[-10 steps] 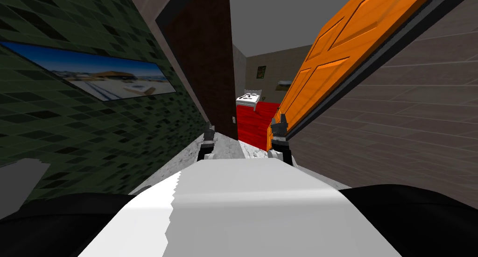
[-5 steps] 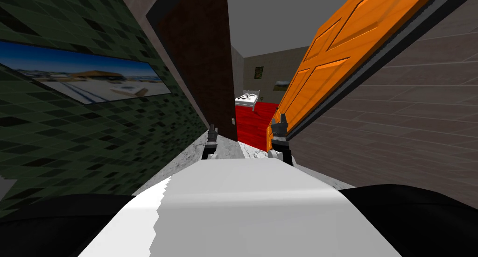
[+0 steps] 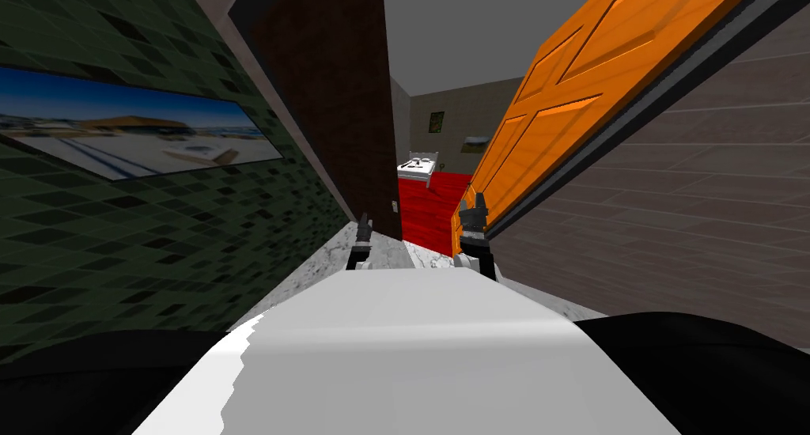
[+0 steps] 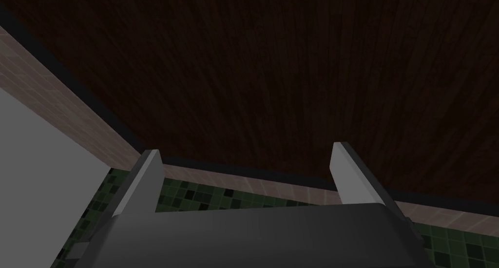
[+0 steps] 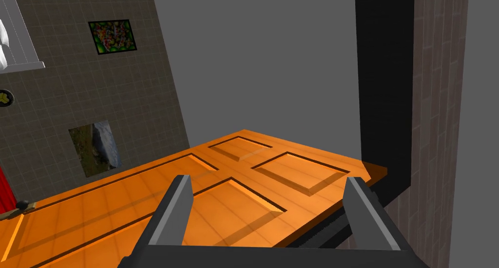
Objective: Push the door open
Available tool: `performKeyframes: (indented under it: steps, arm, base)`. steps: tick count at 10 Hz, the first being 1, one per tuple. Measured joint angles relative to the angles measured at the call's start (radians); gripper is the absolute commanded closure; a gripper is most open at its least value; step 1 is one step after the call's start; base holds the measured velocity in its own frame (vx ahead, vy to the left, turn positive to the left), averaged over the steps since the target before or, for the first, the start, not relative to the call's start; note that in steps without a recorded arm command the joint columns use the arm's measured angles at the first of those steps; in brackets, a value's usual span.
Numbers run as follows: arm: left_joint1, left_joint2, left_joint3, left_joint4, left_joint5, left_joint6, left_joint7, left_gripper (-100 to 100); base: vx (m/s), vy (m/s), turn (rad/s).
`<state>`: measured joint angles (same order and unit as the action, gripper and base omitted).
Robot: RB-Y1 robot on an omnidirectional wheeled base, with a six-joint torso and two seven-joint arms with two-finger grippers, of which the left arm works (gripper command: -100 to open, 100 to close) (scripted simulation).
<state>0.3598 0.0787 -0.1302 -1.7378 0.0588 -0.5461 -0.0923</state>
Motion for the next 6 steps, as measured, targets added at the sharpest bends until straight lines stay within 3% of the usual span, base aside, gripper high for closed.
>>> performKeyframes:
  steps: [3, 6]
  arm:
    - [-0.027, 0.005, -0.016, 0.090, -0.002, -0.027, 0.013, -100]
    - [-0.057, 0.007, -0.024, 0.167, -0.002, -0.035, 0.023, -100]
  base:
    - [0.079, 0.047, -0.073]
    - [0.074, 0.050, -0.077]
